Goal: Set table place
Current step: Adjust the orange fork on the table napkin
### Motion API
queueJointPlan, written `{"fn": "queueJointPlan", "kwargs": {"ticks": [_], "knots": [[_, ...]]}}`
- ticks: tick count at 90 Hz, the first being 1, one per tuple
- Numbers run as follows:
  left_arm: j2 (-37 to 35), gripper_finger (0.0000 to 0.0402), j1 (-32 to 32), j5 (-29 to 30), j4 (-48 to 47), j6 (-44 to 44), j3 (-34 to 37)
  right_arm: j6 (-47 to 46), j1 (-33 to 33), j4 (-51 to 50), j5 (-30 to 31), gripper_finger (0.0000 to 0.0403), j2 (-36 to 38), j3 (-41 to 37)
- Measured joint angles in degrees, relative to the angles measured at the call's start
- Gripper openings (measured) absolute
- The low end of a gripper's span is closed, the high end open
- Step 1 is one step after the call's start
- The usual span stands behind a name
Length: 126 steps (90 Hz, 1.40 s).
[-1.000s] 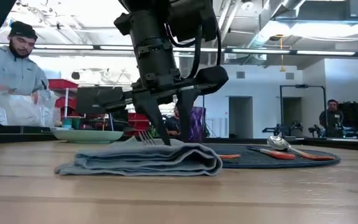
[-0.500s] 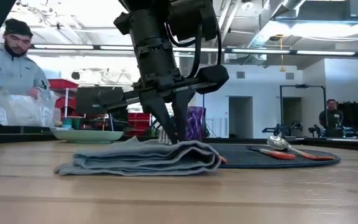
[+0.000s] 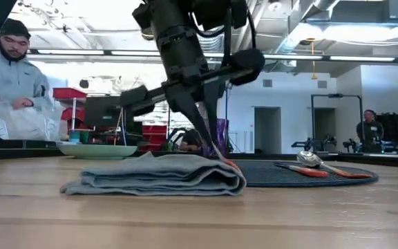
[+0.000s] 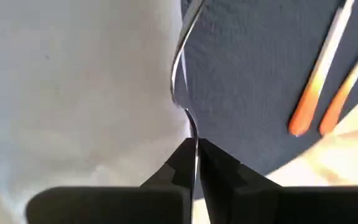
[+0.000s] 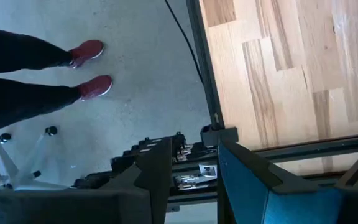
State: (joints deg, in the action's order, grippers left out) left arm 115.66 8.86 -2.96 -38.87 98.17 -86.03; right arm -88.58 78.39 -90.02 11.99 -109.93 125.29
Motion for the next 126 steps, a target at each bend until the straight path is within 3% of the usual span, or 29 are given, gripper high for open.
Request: {"fn": "queueJointPlan", "kwargs": {"ticks": [22,51,68,95,108,126], "knots": [[0.0,0.0000,2.3,-1.0,-7.9,-0.5,-1.7,0.0,0.0,0.0,0.0,0.0118,0.0,0.0],[-2.1,0.0000,2.3,-4.6,3.5,-7.0,-1.7,0.0,-0.1,0.0,0.0,0.0118,0.0,0.0],[-6.8,0.0000,1.9,-5.5,-0.7,-10.1,-1.7,0.0,-0.3,0.0,0.1,0.0118,0.0,0.0],[-8.3,0.0000,0.7,-12.9,-16.2,-28.2,-1.7,0.0,-0.5,0.0,0.6,0.0118,0.0,0.0],[-8.3,0.0000,0.1,-15.2,-14.0,-40.5,-1.7,0.0,-0.7,0.0,0.6,0.0118,0.0,0.0],[-8.0,0.0000,-1.1,-14.8,-11.8,-45.4,-1.0,-0.1,-1.1,0.0,0.6,0.0118,0.0,0.0]]}}
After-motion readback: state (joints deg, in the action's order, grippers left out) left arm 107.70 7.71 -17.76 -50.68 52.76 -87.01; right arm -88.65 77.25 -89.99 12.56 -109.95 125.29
